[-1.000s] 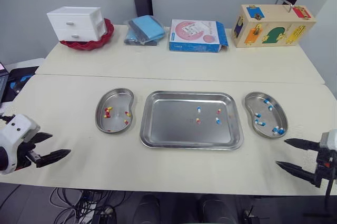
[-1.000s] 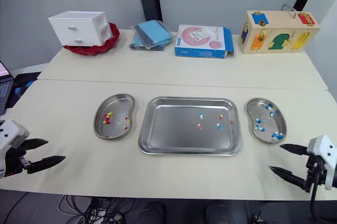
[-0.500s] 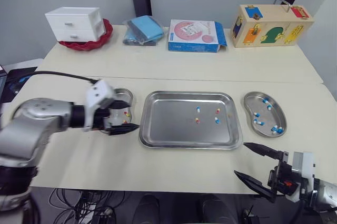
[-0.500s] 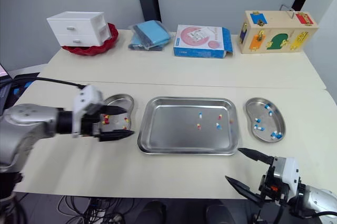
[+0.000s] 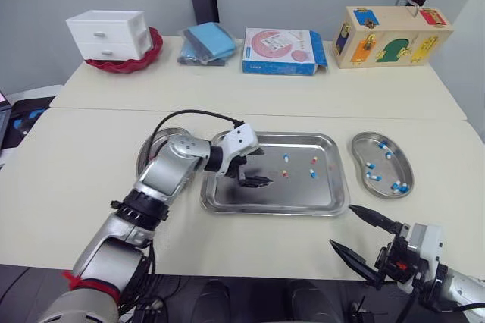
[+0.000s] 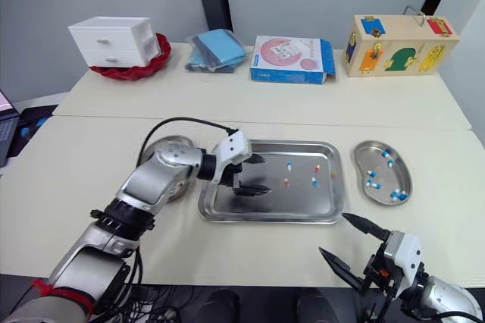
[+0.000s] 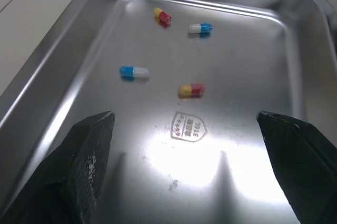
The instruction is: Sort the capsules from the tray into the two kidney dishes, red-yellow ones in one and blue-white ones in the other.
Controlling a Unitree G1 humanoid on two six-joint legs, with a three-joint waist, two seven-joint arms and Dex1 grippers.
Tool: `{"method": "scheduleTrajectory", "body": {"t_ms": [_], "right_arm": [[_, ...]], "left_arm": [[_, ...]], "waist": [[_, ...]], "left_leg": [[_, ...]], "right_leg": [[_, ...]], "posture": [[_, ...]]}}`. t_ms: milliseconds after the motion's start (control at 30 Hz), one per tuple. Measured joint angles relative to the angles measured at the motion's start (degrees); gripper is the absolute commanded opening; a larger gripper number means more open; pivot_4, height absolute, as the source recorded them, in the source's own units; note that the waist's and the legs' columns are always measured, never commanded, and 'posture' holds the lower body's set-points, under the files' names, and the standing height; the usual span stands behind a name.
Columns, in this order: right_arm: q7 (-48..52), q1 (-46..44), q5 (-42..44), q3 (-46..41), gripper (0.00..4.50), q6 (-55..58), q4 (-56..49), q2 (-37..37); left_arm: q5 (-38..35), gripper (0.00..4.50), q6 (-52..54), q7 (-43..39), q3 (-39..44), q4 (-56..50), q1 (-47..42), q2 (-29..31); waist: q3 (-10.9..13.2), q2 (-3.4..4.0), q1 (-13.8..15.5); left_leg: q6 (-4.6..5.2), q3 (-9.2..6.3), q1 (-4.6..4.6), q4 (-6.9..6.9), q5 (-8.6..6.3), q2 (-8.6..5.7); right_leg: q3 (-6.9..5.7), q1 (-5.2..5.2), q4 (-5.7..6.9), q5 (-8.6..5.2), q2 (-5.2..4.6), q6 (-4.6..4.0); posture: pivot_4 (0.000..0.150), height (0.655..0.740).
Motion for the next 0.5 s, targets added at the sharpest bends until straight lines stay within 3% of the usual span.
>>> {"method": "scheduleTrajectory", "body": {"t_ms": [433,500], "right_arm": [[-4.52,2.14,-1.06,1.76,4.50,-1.70,-1.47,0.41],[-4.90,2.26,-1.17,1.78,4.50,-2.21,-1.48,0.40]], "left_arm": [[5.83,4.45,-6.50,-0.29,-2.16,9.58,-2.71,-6.84],[6.06,4.07,-6.79,-0.57,-2.18,10.40,-2.70,-7.18]], "waist": [[0.00,0.01,0.06],[-0.01,0.01,0.06]], "left_leg": [[0.00,0.00,-0.01,0.00,0.00,-0.01],[0.00,-0.01,-0.01,0.00,0.00,-0.01]], "right_leg": [[0.00,0.00,0.00,0.00,0.00,0.00],[-0.01,0.00,0.01,0.00,0.00,0.00]], "posture": [[0.150,0.7400],[0.150,0.7400]]}}
